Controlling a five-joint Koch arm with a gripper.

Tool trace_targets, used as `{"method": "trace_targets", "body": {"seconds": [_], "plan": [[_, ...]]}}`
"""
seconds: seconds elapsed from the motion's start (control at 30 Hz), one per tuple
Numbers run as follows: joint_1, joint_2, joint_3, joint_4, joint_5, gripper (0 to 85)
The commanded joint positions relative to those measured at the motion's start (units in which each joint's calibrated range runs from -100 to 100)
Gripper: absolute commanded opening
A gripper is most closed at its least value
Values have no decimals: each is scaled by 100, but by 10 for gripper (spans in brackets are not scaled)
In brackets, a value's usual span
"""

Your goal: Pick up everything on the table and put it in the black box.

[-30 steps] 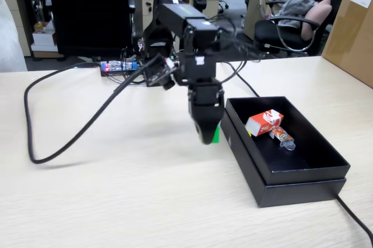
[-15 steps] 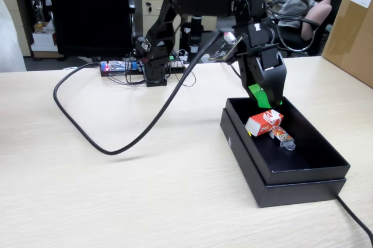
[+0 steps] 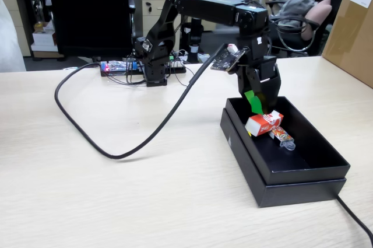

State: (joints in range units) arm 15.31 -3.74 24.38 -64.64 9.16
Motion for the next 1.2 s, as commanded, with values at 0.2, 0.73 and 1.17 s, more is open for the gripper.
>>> {"method": "trace_targets", "body": {"seconds": [0.2, 0.73, 1.17], "plan": [[-122, -458, 227, -55, -29, 356], [-816, -447, 1179, 101, -103, 431], [-1543, -447, -126, 1207, -484, 441]]}}
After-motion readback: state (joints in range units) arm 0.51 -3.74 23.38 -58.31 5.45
